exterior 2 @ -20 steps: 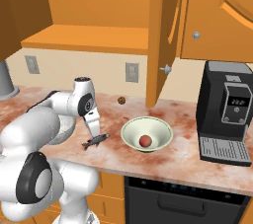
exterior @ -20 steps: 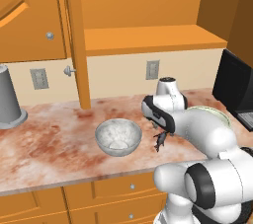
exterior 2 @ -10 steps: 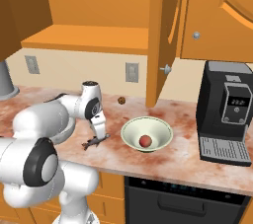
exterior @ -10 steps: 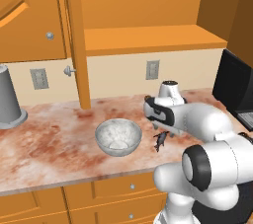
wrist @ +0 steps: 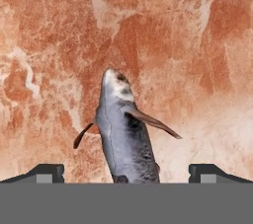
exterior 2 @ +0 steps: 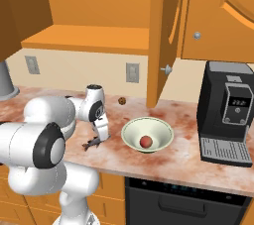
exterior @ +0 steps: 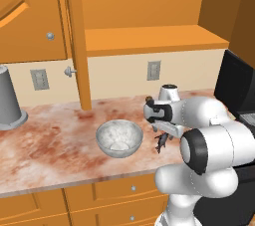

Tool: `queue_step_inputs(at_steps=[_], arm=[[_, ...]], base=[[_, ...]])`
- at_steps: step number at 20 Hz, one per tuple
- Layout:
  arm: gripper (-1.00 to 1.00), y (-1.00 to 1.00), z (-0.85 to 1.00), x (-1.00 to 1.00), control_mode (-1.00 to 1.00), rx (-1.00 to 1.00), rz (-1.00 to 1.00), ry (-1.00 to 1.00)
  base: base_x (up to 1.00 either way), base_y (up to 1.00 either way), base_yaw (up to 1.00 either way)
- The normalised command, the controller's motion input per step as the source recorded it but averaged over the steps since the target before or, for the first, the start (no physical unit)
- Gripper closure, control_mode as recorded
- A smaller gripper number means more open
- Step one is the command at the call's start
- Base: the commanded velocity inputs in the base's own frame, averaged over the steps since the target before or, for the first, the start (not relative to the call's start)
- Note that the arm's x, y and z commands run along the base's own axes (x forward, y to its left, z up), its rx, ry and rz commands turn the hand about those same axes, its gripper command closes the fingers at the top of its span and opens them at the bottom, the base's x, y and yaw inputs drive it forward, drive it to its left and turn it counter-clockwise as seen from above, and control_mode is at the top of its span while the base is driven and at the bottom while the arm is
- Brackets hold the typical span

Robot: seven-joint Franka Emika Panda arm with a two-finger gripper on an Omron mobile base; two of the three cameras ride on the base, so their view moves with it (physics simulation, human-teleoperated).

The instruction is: Pick both bowls and place them on the counter. Then place the peach in one bowl and place the fish in the other bowl.

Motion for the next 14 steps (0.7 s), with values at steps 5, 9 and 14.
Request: queue_step_inputs(at_steps=[5,9,14], arm=[[-1.00,-0.04,-0.06,-0.01,-1.00,0.03,0.00,0.00],[-1.00,0.00,-0.06,-0.03,-1.00,0.00,0.00,0.00],[-1.00,0.00,-0.17,0.00,-1.00,0.00,0.00,0.00]], base=[[0.00,0.00,0.00],[0.00,0.00,0.00],[0.00,0.00,0.00]])
